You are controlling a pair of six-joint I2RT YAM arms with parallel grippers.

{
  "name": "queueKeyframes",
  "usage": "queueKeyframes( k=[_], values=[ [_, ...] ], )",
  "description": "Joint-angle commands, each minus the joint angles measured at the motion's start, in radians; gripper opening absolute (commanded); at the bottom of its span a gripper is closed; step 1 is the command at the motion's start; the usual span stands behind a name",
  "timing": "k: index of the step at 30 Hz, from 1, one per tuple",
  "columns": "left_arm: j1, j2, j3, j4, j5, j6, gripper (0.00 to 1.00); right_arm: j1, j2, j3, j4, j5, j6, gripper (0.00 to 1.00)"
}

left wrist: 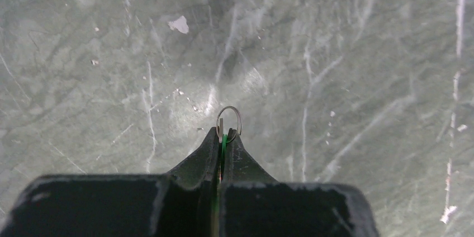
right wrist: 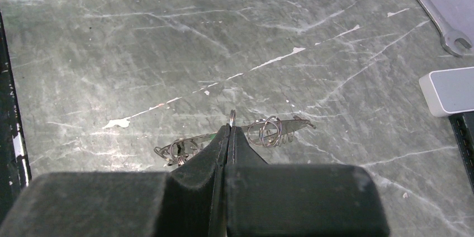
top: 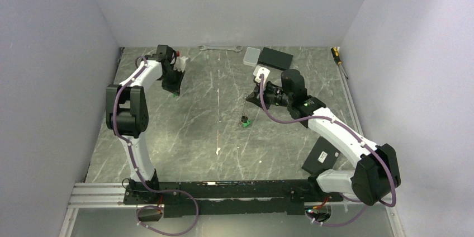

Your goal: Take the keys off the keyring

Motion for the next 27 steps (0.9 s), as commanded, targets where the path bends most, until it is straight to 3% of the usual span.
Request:
queueKeyframes(
  k=[1,7,17,21,27],
  values=[
    [0.001,0.047,0.009,0.061,-0.07,0.032,0.01,-0.005,-0.019,-0.001,0.055,-0.003,0.01,0.0],
    [0.002,0.101,0.016,0.069,-0.108,0.024,0.05,-0.006,-0.016,0.0,0.055,-0.004,0.013,0.0],
    [0.002,0.105,0.049,0.022,-0.049,0.013,0.43,-0.008,-0.002,0.0,0.06,-0.015,0.025,0.0],
    [0.002,0.064,0.064,-0.02,0.057,0.025,0.59,-0.008,0.005,0.001,0.08,-0.012,0.039,0.0],
    [0.002,-0.092,0.029,0.012,0.321,-0.012,0.72,-0.01,0.026,0.0,0.101,-0.001,0.11,0.0]
  ],
)
